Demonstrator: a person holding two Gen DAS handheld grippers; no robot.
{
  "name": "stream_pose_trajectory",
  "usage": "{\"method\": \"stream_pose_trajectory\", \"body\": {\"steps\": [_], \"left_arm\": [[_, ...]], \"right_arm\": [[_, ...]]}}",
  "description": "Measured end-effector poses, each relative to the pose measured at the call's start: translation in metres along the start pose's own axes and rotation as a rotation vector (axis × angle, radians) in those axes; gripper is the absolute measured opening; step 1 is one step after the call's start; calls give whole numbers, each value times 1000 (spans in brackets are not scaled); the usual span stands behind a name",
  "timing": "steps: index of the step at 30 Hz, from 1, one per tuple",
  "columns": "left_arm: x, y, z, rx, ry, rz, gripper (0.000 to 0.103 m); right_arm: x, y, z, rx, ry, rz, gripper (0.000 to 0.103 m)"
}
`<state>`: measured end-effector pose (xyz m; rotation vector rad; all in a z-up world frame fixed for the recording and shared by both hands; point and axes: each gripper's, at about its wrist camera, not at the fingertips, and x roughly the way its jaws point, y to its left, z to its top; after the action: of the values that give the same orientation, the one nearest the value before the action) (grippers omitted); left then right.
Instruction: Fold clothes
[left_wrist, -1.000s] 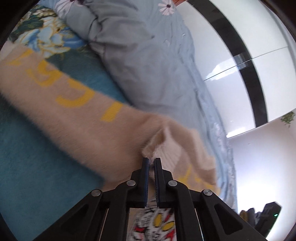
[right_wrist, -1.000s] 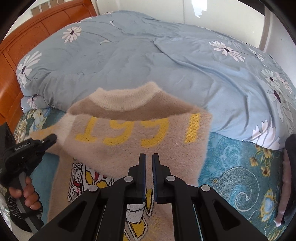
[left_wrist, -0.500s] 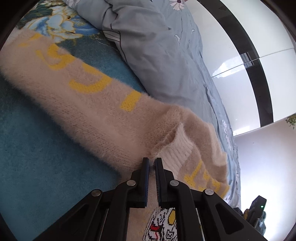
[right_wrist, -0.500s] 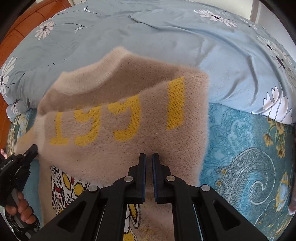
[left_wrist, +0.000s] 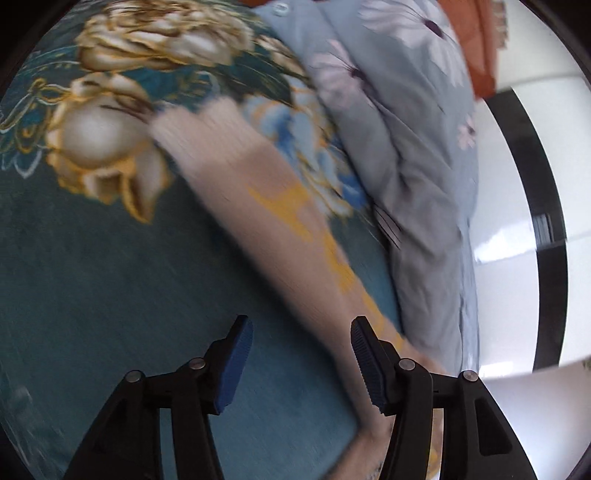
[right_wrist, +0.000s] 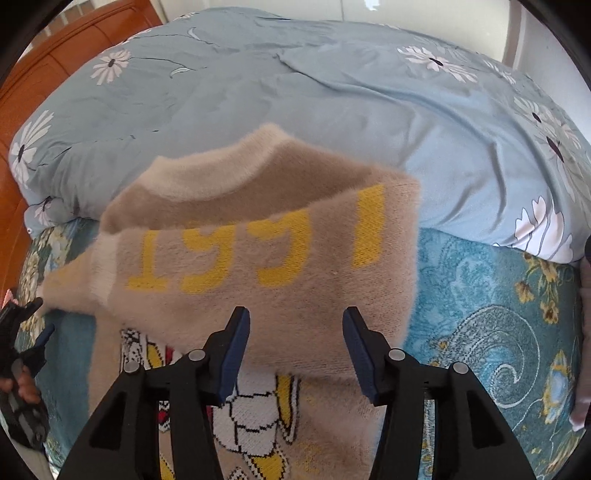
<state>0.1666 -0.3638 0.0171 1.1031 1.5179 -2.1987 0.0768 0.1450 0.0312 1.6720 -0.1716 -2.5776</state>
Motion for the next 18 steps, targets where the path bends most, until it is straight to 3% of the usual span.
{"method": "stream_pose_trajectory", "body": {"steps": [6,10,12,15,18], "left_arm": [[-3,31,35,-141,-38,-75,57],[-17,55,41,-166,-43,-63,13],[-27,57,39,-171,-54,-51,11],[-55,26,31,-41,-105,-51,11],[-83,-31,13,154,-113,-169,11]], "right_arm": [[-8,-3,3,6,4,9,54],[-15,-10,4,26,0,13,54],[-18,-17,5,36,-5,15,54],[-25,-24,-3,63,-15,17,54],[-29,-35,-11,102,-23,23,54]]}}
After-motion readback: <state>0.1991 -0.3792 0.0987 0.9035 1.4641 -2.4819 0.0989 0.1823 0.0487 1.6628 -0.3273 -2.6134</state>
